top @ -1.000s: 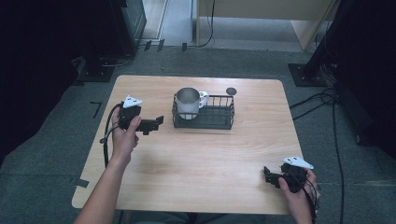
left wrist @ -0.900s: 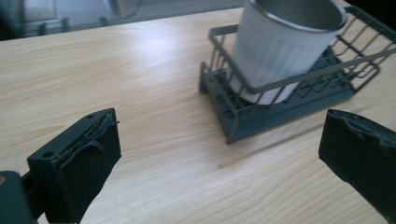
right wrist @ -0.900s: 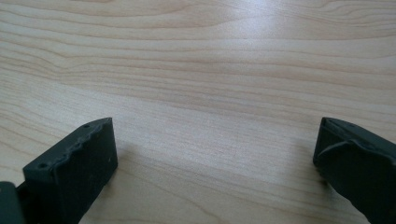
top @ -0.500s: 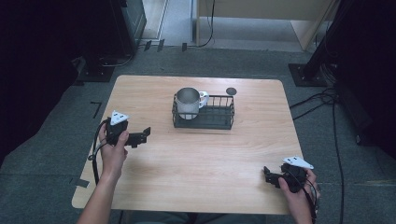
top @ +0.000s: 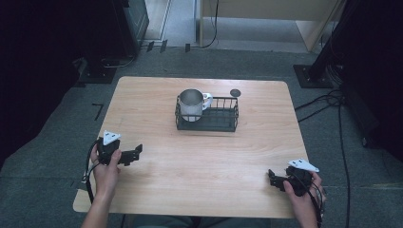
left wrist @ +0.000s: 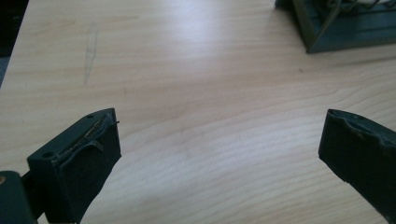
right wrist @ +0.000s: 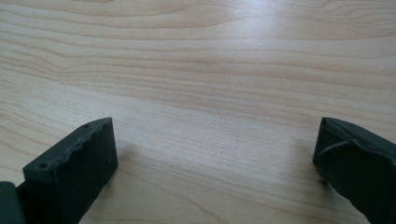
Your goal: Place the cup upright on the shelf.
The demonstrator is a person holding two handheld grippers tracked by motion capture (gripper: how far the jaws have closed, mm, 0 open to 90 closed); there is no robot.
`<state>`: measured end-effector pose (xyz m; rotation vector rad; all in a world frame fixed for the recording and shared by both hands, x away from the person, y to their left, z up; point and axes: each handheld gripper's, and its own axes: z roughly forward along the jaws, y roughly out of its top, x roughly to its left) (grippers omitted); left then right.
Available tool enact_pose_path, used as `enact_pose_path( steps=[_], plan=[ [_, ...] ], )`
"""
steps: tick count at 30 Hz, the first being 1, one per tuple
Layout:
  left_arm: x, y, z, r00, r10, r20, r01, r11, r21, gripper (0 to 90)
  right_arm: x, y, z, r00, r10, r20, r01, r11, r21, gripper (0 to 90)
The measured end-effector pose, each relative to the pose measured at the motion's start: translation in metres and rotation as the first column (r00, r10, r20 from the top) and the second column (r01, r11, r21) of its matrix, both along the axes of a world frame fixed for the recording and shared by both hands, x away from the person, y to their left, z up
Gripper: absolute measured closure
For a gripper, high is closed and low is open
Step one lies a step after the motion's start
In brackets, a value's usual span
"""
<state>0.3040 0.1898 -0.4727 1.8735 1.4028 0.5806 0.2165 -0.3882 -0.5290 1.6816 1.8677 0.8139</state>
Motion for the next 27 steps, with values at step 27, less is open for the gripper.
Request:
enact_pose_path(
  steps=[27],
  plan=[
    [-0.049,0.041,-0.045,0.9943,0.098,-0.040,-0.093,0.9891,0.114,2.5,0.000,0.000,0.000,1.0000,0.001,0.002,-0.001,1.0000,-0.001,0.0]
  ],
)
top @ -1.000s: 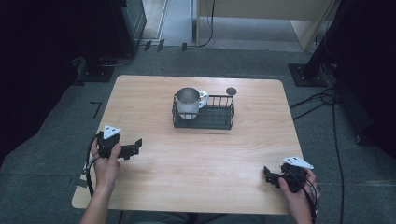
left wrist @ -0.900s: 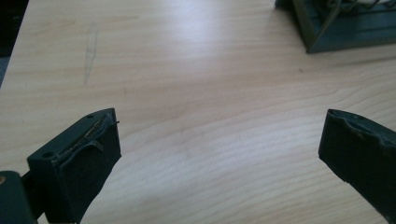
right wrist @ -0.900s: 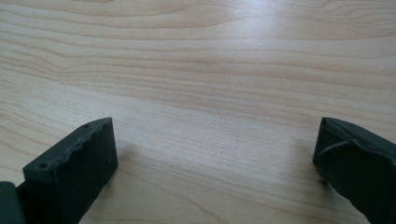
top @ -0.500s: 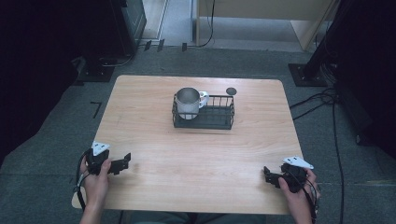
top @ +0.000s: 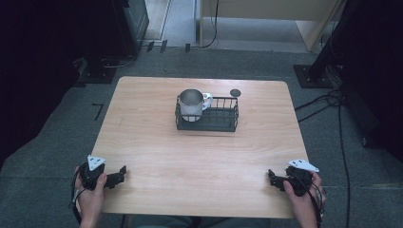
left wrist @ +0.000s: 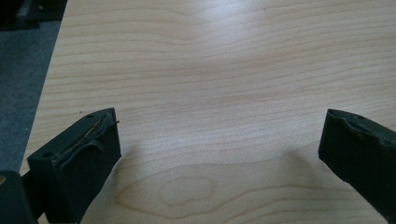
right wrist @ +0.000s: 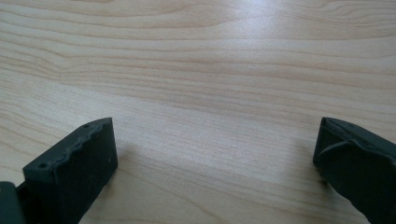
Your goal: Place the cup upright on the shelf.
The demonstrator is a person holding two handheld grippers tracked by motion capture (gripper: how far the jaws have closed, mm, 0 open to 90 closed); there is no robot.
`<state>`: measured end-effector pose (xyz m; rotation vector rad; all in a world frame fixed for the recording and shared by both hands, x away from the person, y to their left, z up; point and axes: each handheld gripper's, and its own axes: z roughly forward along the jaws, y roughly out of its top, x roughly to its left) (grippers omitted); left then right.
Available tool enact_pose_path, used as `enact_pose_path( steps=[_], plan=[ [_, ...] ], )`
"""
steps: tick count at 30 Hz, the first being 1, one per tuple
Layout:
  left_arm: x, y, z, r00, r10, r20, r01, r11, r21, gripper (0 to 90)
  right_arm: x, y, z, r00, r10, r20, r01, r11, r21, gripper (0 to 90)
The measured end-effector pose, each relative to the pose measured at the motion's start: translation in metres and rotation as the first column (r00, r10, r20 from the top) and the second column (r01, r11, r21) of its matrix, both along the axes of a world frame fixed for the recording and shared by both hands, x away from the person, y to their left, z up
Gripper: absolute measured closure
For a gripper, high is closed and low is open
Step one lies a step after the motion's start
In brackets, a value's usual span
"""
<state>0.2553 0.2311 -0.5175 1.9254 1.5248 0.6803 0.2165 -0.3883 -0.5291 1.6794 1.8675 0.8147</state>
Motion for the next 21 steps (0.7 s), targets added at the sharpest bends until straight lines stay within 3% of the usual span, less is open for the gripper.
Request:
enact_pose_path(
  steps=[2,4,7,21],
  plan=[
    [-0.0012,-0.0044,-0.0002,1.0000,-0.003,0.007,0.003,0.9998,0.022,7.7,0.0000,0.0000,0.0000,1.0000,0.000,0.000,0.000,1.0000,0.000,0.0],
    [-0.0008,-0.0070,-0.0007,0.9997,-0.016,-0.016,0.016,0.9998,-0.011,7.7,0.0000,0.0000,0.0000,1.0000,0.000,0.000,0.000,1.0000,0.000,0.0],
    [0.0008,-0.0109,-0.0017,0.9969,-0.068,-0.039,0.068,0.9977,-0.008,0.0,-0.0001,0.0000,0.0000,1.0000,0.000,0.000,0.000,1.0000,0.000,0.0],
    [0.0010,-0.0110,-0.0016,0.9970,-0.067,-0.041,0.066,0.9978,-0.009,0.0,0.0000,0.0000,0.0000,1.0000,0.000,0.000,0.000,1.0000,0.000,0.0]
  ],
)
